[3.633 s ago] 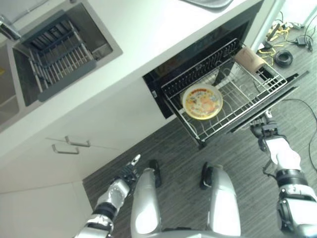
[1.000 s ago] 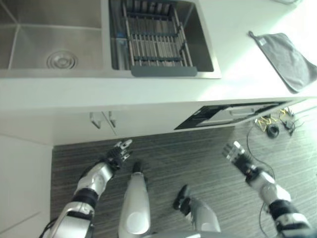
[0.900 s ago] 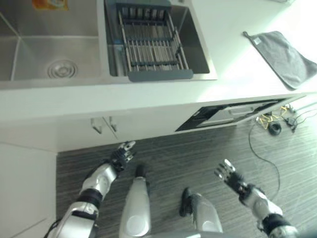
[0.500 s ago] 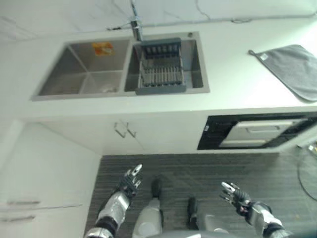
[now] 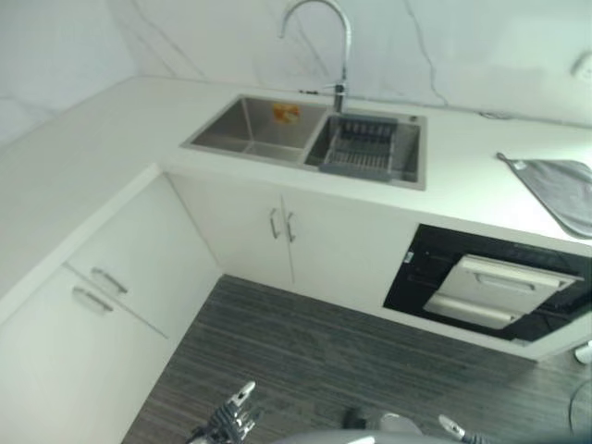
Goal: Place the dishes in the dishwasher.
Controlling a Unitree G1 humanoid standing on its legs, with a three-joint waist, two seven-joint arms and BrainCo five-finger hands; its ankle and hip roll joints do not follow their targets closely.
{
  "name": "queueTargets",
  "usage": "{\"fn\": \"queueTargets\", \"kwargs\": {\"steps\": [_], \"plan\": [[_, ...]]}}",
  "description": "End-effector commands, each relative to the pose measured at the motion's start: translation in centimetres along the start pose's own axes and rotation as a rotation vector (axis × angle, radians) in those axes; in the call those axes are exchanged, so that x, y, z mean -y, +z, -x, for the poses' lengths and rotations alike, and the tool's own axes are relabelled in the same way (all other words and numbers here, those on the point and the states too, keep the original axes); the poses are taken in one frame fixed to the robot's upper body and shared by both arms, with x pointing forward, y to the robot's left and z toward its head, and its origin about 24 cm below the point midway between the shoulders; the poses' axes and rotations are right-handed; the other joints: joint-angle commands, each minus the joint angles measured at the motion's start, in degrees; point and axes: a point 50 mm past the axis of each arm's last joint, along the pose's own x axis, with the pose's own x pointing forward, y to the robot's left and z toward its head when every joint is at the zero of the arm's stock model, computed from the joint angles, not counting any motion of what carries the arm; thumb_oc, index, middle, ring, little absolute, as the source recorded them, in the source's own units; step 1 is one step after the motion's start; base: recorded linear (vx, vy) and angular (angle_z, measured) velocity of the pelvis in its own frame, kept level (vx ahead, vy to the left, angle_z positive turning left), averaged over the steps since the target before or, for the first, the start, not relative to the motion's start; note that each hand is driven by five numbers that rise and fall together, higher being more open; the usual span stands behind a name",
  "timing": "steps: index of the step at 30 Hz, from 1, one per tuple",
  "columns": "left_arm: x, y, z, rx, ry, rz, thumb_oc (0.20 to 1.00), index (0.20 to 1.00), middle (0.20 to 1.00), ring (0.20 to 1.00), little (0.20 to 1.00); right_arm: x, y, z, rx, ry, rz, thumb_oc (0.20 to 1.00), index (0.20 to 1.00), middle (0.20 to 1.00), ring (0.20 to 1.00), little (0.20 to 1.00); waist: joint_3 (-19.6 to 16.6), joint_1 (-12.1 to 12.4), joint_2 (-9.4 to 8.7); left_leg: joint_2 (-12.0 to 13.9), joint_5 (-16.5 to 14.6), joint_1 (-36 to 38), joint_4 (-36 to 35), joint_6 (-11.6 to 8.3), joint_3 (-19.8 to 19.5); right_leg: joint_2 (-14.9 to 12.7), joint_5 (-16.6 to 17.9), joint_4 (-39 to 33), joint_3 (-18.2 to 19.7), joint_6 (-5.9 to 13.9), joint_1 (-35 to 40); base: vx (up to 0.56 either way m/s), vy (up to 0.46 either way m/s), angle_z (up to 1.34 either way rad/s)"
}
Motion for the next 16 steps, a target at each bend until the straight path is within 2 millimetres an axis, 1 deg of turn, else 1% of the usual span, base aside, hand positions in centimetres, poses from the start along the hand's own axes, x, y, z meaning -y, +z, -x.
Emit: {"fn": "queueTargets", "kwargs": {"steps": [1,2,4,9,16], "plan": [[2.1,4.3,-1.1,0.115,-0.048,-0.085,1.000,1.000,1.000,1.000,1.000,-2.0,2.2,-0.5,0.059,0.060,0.042,1.000,1.000,1.000,1.000,1.000,2.26,-0.82,-0.56,0.69,-2.66,1.51,-1.21,-5.05,-3.08,1.27,9.04,-21.70,-0.22,1.35,11.42,0.01,0.056,-0.16],[1.9,4.4,-1.1,0.121,-0.027,-0.108,1.000,1.000,1.000,1.000,1.000,-2.5,2.5,-0.6,0.076,0.073,0.038,1.000,1.000,1.000,1.000,1.000,1.96,-1.06,-0.73,0.71,-2.96,1.98,-1.21,-4.85,-2.71,0.97,9.35,-22.15,0.14,1.67,11.88,0.02,0.038,-0.13],[1.8,4.5,-1.1,0.131,-0.015,-0.120,1.000,1.000,1.000,1.000,1.000,-2.7,2.7,-0.6,0.080,0.080,0.042,1.000,1.000,1.000,1.000,1.000,1.71,-1.20,-0.83,0.71,-3.12,2.23,-1.21,-4.73,-2.49,0.92,9.57,-22.55,0.52,1.83,12.18,0.00,0.000,0.00],[2.5,4.9,-1.3,0.168,-0.014,-0.132,1.000,1.000,1.000,1.000,1.000,-3.4,3.0,-0.7,0.091,0.105,0.084,1.000,1.000,1.000,1.000,1.000,0.81,-1.14,-1.00,0.67,-3.43,3.00,-1.21,-4.42,-2.30,1.29,9.44,-23.21,1.17,1.72,13.34,0.05,-0.005,0.00],[2.6,4.3,-1.4,0.163,0.002,-0.142,1.000,1.000,1.000,1.000,1.000,-3.4,2.0,-0.7,0.045,0.110,0.132,1.000,1.000,1.000,1.000,1.000,0.16,-0.96,-1.42,0.78,-3.61,3.72,-1.21,-4.46,-2.30,1.64,9.25,-23.96,1.04,1.61,14.66,0.03,-0.028,0.00]]}}
